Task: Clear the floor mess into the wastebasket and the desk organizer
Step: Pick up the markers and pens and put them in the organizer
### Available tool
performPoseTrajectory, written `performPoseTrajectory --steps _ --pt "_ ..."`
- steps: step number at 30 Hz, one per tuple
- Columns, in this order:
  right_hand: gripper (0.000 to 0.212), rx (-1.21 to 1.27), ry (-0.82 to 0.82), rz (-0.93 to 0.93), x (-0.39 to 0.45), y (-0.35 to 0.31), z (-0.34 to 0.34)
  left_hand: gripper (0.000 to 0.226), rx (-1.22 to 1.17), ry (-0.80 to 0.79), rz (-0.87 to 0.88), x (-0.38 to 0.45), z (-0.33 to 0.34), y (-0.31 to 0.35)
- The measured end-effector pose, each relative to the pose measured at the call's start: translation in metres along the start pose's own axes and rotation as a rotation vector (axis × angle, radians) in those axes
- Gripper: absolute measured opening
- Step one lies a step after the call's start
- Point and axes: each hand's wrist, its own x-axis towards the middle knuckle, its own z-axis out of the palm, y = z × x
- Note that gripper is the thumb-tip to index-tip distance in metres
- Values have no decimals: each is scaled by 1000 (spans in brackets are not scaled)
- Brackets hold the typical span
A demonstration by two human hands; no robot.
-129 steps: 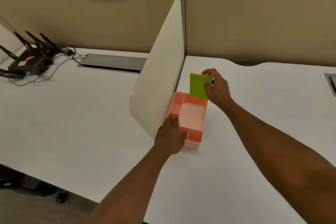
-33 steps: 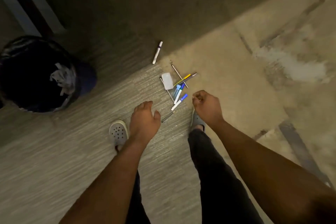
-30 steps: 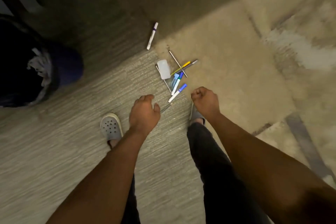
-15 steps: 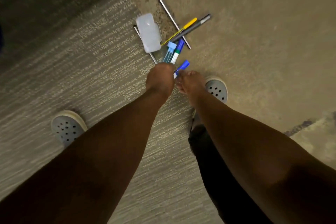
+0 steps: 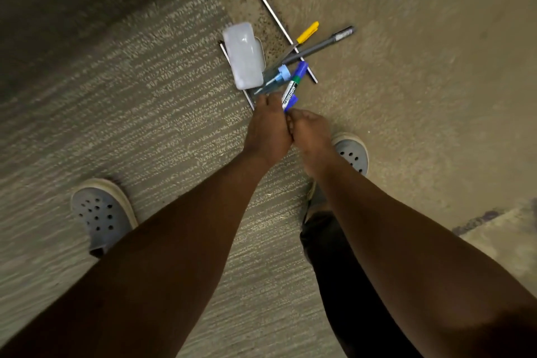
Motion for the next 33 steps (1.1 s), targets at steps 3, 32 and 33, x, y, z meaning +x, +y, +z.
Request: performPoseTrajectory --steps 3,32,33 --pt "26 -32 104 -91 -5 -18 -6 39 -146 -6 10 -4 -17 4" --pt "33 -532 -135 -802 -47 -138 123 26 -1161 290 -365 -32 -159 -85" --pt "34 -508 -212 -781 -65 -123 120 29 -1160 290 -383 -35 -160 -83"
